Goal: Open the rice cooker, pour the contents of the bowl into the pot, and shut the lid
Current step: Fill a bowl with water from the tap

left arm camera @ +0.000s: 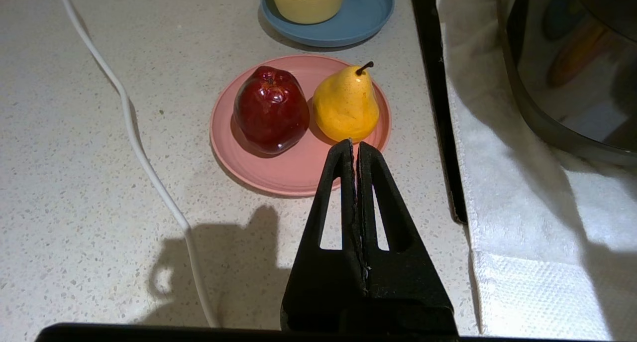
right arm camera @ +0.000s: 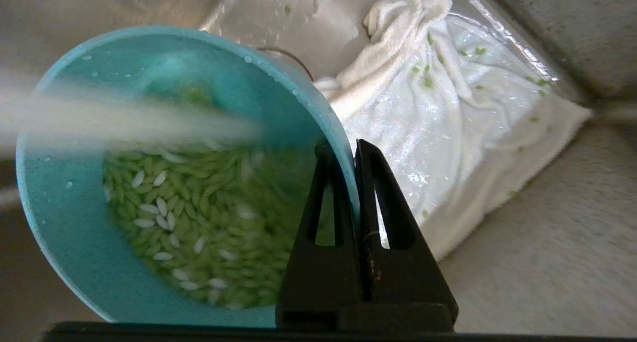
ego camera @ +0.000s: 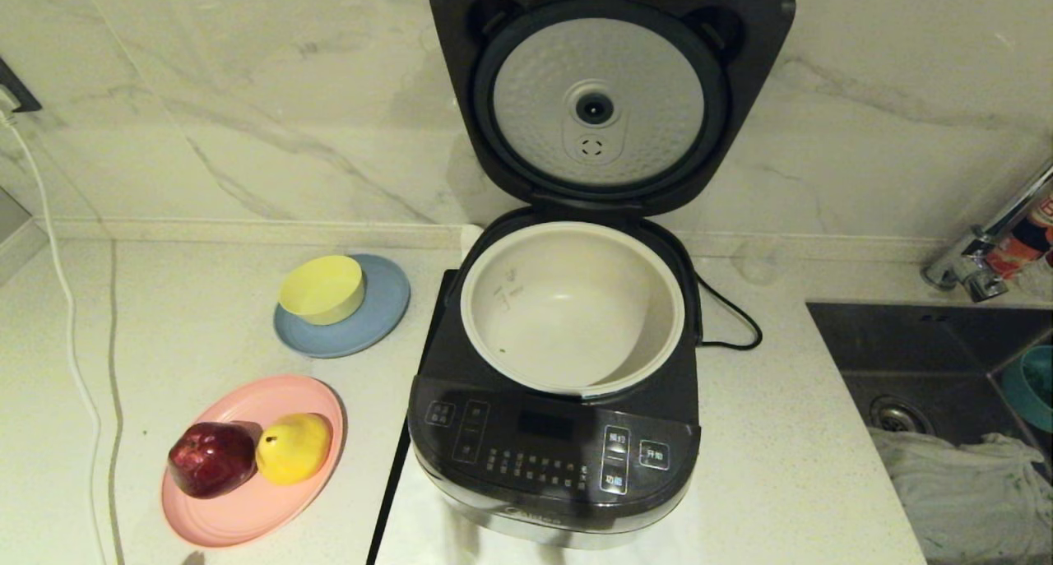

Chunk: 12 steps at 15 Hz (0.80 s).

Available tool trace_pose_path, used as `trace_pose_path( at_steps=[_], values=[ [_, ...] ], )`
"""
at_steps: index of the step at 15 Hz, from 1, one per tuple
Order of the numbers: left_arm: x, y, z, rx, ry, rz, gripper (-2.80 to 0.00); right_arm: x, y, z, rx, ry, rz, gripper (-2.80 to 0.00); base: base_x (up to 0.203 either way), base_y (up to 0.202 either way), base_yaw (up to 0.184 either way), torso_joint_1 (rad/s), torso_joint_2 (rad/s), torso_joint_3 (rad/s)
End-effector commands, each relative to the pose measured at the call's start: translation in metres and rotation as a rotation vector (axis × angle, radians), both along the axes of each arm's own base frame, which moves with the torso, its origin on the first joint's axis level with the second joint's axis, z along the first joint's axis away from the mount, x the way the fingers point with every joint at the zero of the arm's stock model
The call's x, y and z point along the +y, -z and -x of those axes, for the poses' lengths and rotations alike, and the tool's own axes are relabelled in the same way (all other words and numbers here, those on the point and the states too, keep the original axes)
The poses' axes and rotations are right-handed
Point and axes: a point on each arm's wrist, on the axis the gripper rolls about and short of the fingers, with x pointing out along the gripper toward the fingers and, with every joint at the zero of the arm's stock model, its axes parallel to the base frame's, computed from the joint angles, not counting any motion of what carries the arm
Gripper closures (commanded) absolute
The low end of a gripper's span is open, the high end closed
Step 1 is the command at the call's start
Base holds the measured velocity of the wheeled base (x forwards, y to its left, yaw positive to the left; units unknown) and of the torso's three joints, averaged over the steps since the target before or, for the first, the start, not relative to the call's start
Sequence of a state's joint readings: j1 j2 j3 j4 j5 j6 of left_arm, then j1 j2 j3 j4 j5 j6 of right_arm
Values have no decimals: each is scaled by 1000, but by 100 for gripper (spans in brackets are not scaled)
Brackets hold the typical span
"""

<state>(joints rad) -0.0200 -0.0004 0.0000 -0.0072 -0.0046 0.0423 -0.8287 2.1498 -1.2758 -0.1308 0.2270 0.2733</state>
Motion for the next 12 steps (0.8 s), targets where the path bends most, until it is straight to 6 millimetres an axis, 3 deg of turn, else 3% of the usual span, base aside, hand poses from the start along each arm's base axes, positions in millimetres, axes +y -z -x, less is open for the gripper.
trace_pose_path(
  at_steps=[1,6,10,12],
  values=[
    [0,3,-1,8,0,-1,0,-11,11,-10,3,14,-29,0,0,0,0,0,0,0],
    [0,3,-1,8,0,-1,0,-11,9,-11,18,14,-51,0,0,0,0,0,0,0],
    [0,3,-1,8,0,1,0,4,-4,0,17,4,-49,0,0,0,0,0,0,0],
    [0,3,-1,8,0,-1,0,22,-8,6,31,-20,-58,0,0,0,0,0,0,0]
  ],
)
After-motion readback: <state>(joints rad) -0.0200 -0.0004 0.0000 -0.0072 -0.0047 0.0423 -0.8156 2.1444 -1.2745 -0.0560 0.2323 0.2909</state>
